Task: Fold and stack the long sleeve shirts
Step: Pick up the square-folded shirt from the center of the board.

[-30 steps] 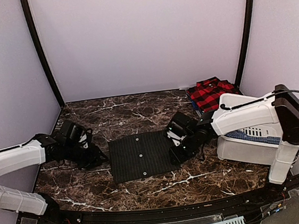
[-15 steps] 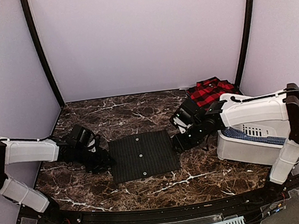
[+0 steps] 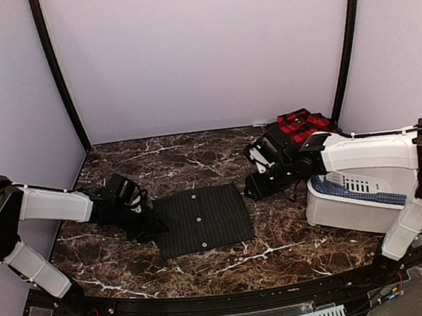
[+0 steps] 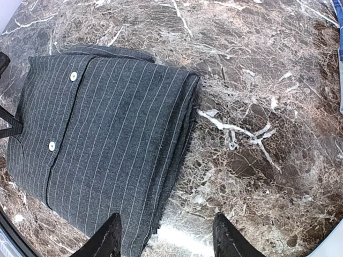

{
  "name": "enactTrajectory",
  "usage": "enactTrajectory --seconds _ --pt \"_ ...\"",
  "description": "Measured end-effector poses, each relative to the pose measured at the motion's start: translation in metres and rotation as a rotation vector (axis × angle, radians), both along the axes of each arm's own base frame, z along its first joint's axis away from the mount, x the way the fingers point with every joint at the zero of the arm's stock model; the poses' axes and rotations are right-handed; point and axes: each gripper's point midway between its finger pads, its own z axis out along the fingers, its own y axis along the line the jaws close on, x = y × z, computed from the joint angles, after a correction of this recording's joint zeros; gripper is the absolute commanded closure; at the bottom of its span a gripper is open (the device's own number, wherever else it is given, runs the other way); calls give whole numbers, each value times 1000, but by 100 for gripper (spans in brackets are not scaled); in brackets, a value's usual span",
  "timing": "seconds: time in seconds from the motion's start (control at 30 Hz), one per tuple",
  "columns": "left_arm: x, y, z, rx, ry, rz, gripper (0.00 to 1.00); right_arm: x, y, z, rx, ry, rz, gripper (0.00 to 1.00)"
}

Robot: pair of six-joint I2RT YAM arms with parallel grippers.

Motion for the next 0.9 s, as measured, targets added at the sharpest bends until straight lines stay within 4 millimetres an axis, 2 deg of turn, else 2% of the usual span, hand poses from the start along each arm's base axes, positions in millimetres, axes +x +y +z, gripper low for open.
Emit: enactTrajectory --seconds 0.33,0.63,0.77,0.9 --pt "8 -20 -4 -45 9 2 77 3 2 3 13 -14 -3 45" --pt "11 -26 -6 -79 27 35 100 7 5 5 30 -26 -5 45" --pt "12 -24 -7 -70 23 46 100 8 7 0 28 -19 -1 45" --pt "15 -17 -3 -40 10 43 100 7 9 -17 2 12 8 45"
